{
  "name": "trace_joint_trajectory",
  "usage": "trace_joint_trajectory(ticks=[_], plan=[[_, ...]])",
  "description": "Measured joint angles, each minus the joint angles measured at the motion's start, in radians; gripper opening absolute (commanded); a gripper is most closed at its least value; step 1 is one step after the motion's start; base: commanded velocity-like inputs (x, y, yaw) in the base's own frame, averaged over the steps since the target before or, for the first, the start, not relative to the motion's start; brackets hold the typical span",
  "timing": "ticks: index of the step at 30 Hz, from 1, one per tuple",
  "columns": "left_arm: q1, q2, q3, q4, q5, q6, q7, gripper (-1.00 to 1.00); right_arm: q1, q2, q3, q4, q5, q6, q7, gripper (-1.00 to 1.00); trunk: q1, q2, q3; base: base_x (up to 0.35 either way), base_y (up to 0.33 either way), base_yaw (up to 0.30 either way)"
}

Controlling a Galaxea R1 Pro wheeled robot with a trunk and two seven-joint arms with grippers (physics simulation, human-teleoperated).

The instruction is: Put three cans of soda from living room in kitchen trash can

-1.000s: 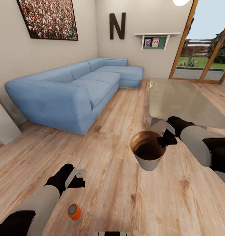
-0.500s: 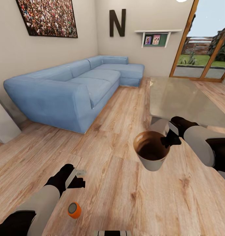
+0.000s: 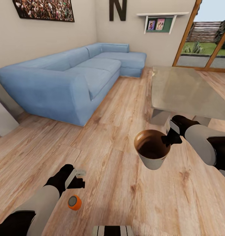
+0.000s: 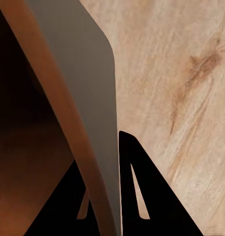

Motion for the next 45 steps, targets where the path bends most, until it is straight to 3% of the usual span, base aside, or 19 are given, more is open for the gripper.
trace_joint_trajectory(ticks=[7,23,29,45], plan=[[0.001,0.005,-0.001,-0.003,0.003,-0.002,0.001,1.00,0.000,0.002,-0.004,0.000,-0.004,0.000,0.001,-1.00,0.003,-0.002,-0.038,0.000,0.000,0.000],[0.002,0.006,-0.002,-0.012,0.005,-0.010,0.001,1.00,0.000,-0.001,-0.011,-0.001,-0.012,0.001,0.002,-1.00,0.003,-0.002,-0.063,0.000,0.063,0.000],[0.003,0.006,-0.003,-0.013,0.006,-0.010,0.000,1.00,0.000,0.000,0.004,0.000,0.002,0.000,-0.001,-1.00,0.003,-0.002,-0.072,0.000,0.005,0.000],[0.002,0.005,-0.001,-0.013,0.006,-0.008,-0.002,1.00,0.000,0.000,-0.005,-0.002,-0.006,0.000,0.001,-1.00,0.010,-0.005,-0.155,0.000,0.000,0.000]])
